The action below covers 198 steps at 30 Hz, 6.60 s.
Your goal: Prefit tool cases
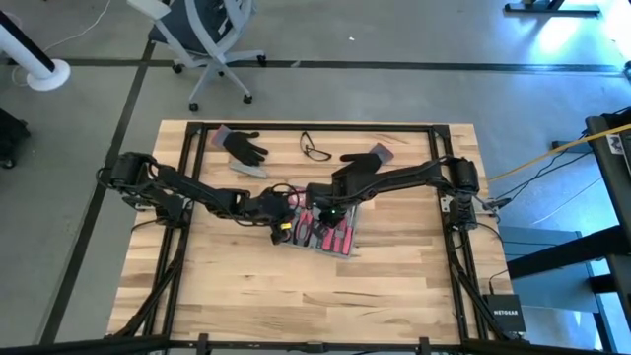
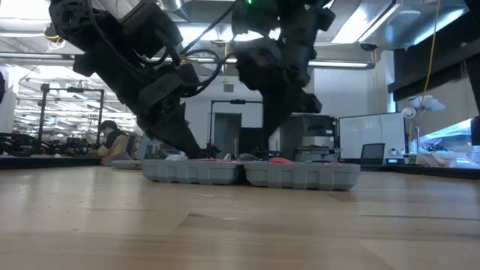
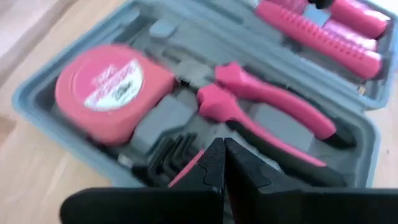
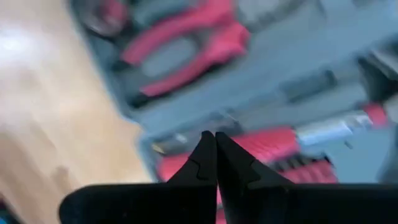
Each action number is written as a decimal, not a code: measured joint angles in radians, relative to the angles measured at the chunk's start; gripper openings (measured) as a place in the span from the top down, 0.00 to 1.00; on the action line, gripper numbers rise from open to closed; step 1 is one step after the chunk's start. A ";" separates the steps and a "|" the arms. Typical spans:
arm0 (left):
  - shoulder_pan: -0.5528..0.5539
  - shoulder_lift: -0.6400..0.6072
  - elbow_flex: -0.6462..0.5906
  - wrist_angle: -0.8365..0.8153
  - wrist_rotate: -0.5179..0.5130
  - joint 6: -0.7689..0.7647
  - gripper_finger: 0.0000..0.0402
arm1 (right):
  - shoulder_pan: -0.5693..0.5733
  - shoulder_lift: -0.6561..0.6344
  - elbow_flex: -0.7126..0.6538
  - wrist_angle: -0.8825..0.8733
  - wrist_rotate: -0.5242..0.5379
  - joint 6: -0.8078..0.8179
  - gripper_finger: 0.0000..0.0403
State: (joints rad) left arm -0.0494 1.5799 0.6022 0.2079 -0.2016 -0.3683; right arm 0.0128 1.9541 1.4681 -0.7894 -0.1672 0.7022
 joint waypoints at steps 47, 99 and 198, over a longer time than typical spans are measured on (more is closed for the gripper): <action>0.001 0.000 -0.011 -0.038 -0.034 -0.067 1.00 | -0.088 -0.010 -0.108 -0.073 0.001 -0.097 1.00; 0.038 -0.301 0.037 -0.232 0.149 0.002 1.00 | -0.063 -0.175 -0.082 -0.169 0.067 -0.073 0.72; 0.166 -0.335 0.016 -0.283 0.149 0.087 1.00 | 0.209 -0.151 -0.094 0.069 0.067 0.272 0.99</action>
State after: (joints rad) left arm 0.1165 1.2449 0.6186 -0.0756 -0.0523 -0.2814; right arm 0.2220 1.8027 1.3740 -0.7207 -0.1003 0.9745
